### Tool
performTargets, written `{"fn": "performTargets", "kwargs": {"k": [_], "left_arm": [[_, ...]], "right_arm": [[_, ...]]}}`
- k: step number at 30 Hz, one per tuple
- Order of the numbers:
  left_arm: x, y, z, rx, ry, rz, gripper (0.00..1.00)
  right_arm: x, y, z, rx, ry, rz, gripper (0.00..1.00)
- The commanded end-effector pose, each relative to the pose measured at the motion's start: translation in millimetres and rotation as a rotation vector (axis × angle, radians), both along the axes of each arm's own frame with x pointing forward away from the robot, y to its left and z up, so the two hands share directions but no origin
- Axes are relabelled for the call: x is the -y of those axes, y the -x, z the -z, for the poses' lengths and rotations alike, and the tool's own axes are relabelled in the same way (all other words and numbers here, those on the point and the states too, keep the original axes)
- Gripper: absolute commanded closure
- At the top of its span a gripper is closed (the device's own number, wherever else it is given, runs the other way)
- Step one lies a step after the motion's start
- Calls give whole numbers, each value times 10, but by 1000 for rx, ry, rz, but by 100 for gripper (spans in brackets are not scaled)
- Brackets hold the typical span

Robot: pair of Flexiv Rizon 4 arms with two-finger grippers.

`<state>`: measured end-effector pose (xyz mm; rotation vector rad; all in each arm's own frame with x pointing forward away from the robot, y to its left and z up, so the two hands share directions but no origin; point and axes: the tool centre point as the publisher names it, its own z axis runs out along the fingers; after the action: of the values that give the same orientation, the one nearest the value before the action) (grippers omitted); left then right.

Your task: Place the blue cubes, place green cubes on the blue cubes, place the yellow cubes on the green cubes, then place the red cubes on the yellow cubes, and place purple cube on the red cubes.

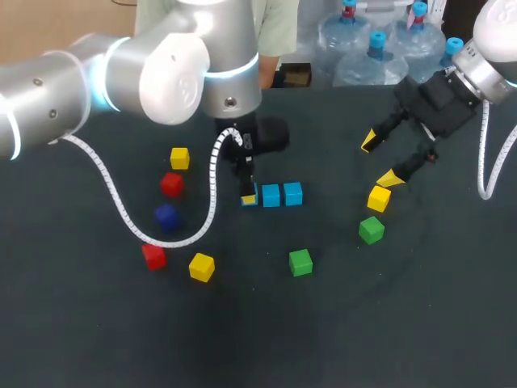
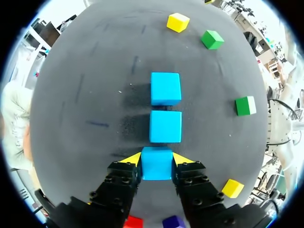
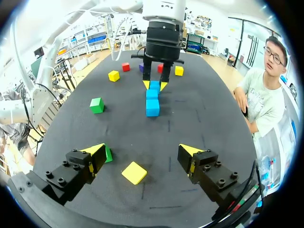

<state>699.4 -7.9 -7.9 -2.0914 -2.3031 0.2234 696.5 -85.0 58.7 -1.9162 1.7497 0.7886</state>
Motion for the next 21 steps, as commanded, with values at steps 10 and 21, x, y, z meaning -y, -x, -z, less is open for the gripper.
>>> {"fn": "performTargets", "kwargs": {"k": [10, 21], "left_arm": [[-43, 22, -7, 0, -1, -11, 100], [-16, 55, -6, -3, 8, -10, 100]], "right_arm": [[1, 2, 2, 1, -2, 0, 0], [1, 2, 2, 1, -2, 0, 0]]}}
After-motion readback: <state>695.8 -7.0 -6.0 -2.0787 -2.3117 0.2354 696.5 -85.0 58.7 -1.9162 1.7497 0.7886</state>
